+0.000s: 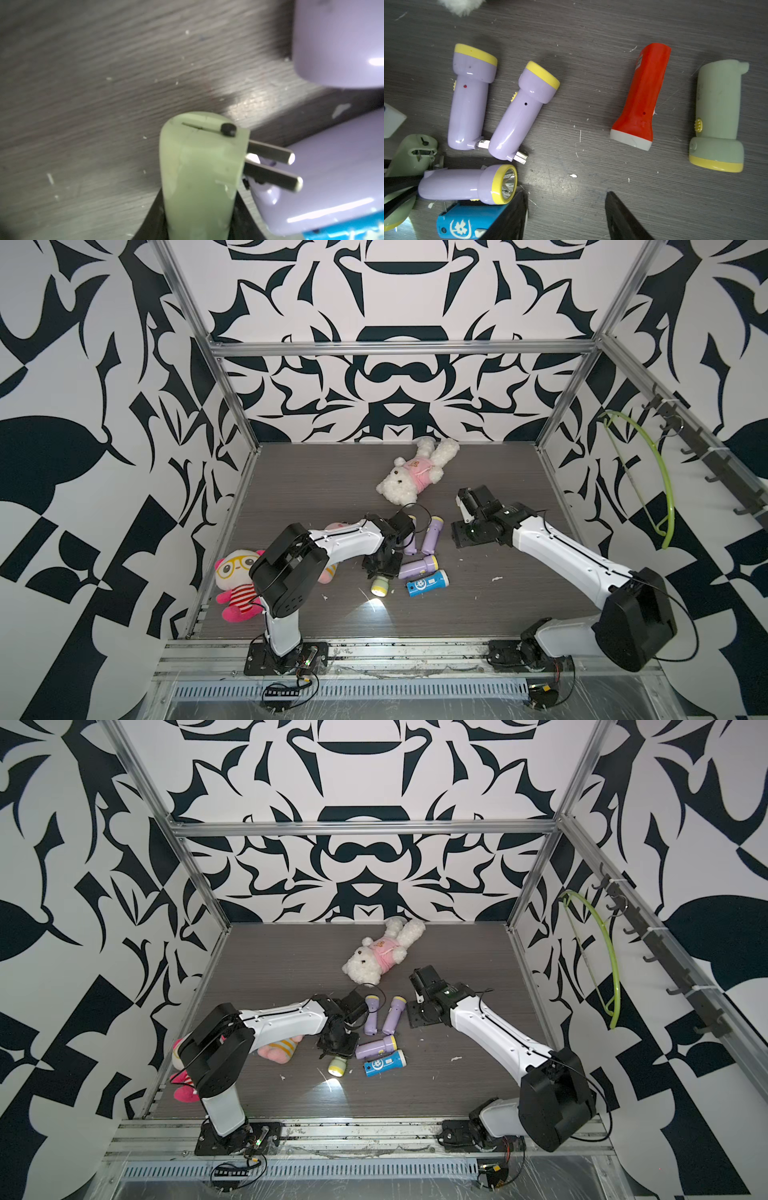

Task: Close the plug at the bottom of the flashlight
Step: Pick up the flashlight from the center of the board.

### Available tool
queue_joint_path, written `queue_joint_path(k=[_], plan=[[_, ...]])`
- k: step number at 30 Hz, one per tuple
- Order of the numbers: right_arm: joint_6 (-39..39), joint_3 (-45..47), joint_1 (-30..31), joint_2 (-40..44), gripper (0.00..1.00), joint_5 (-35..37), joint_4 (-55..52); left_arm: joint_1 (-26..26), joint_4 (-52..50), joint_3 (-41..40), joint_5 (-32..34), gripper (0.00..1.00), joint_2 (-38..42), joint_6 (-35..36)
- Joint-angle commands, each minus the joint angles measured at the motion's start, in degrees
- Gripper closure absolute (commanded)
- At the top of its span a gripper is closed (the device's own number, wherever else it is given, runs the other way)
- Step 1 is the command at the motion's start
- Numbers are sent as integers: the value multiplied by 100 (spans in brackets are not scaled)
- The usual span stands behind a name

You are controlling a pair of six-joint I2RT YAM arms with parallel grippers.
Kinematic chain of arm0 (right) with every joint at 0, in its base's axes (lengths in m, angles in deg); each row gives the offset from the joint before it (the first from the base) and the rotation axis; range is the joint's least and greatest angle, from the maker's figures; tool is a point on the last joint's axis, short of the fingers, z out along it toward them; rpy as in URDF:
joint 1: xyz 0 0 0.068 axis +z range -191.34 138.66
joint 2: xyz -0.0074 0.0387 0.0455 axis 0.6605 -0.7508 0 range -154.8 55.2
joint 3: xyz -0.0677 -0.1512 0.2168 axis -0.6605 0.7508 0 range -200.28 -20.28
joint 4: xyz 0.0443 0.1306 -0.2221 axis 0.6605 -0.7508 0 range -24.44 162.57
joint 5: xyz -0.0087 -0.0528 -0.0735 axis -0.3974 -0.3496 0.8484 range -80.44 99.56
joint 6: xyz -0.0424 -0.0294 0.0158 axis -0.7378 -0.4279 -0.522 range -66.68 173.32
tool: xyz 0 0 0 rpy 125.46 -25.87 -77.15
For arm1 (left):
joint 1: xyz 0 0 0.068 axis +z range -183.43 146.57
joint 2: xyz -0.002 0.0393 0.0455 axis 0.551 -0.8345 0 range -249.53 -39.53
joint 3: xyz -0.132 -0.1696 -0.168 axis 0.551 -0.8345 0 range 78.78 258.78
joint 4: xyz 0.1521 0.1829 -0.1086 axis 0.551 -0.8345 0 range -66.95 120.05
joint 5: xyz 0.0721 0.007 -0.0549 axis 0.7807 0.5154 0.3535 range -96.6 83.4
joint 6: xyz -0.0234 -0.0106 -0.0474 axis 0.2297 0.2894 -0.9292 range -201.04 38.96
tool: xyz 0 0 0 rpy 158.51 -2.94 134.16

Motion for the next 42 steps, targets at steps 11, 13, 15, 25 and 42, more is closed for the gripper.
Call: queue_joint_path(k=[11, 13, 15, 25, 42], plan=[[6, -58, -30, 252, 38, 51, -42, -28, 499, -427, 1006, 100, 1506, 454], [36, -54, -34, 302, 38, 62, -54, -28, 752, -531, 1161, 100, 1864, 576], [65, -62, -29, 316, 38, 54, -64, -28, 1065, -672, 1237, 100, 2227, 654], [-151, 223, -25, 743, 39, -1503, 774, -10, 2834, -1490, 700, 100, 3689, 578], [178, 1081, 1643, 2052, 21, -1178, 2461, 183, 2624, -542, -63, 100, 3477, -645]])
